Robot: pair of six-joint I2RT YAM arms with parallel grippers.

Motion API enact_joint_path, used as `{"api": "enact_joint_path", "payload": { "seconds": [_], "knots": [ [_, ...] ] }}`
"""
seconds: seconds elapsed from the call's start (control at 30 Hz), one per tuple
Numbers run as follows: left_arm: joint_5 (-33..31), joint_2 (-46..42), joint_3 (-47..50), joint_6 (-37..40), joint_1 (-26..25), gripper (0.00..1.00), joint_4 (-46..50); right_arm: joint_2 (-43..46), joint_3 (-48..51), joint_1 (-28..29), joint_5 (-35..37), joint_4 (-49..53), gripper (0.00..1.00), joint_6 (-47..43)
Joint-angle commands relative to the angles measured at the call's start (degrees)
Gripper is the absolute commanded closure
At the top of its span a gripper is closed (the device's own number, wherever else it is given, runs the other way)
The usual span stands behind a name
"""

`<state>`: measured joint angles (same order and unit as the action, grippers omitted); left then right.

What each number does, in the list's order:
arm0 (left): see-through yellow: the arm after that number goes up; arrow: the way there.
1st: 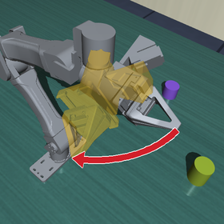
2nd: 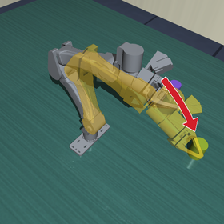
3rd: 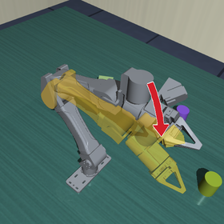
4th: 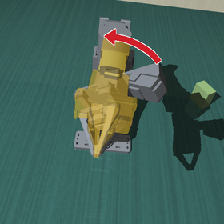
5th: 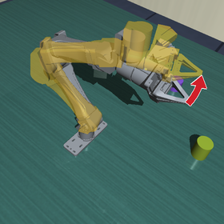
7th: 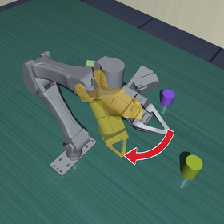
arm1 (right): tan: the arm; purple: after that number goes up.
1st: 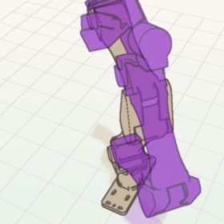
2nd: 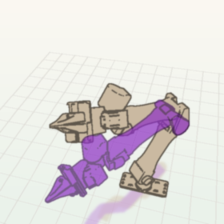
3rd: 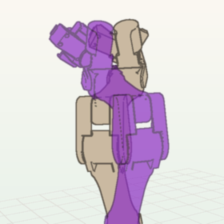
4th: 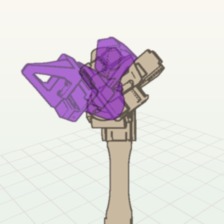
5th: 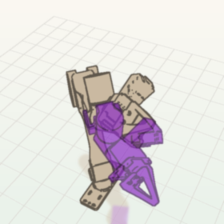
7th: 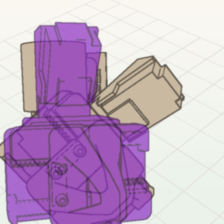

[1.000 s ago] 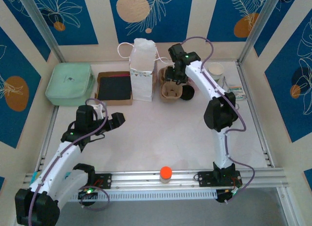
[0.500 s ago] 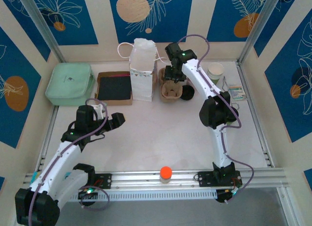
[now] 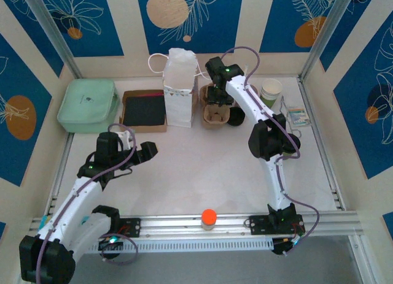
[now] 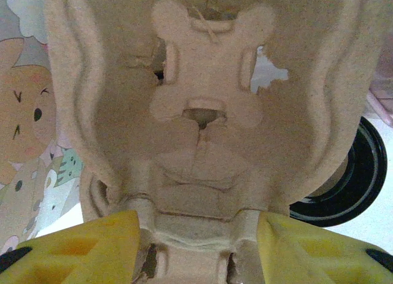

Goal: Pack the takeout coffee

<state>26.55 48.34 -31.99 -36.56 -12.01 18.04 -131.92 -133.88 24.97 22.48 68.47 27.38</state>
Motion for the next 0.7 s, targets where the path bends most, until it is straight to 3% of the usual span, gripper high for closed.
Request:
{"api": "enact_joint_path", "payload": {
  "seconds": [0.0,0.67],
  "knots": [
    [-0.18,-0.35,-0.65,0.85,0.83,0.06,-0.20,-1.19,-2.04,0.43,1.09,1.32,0.47,-0.38],
    [-0.42,-0.17,-1.14,1.36,0.85,0.06,0.09,-2.03,-0.29,0.43,0.53,1.32,0.51,0.44]
  ]
}}
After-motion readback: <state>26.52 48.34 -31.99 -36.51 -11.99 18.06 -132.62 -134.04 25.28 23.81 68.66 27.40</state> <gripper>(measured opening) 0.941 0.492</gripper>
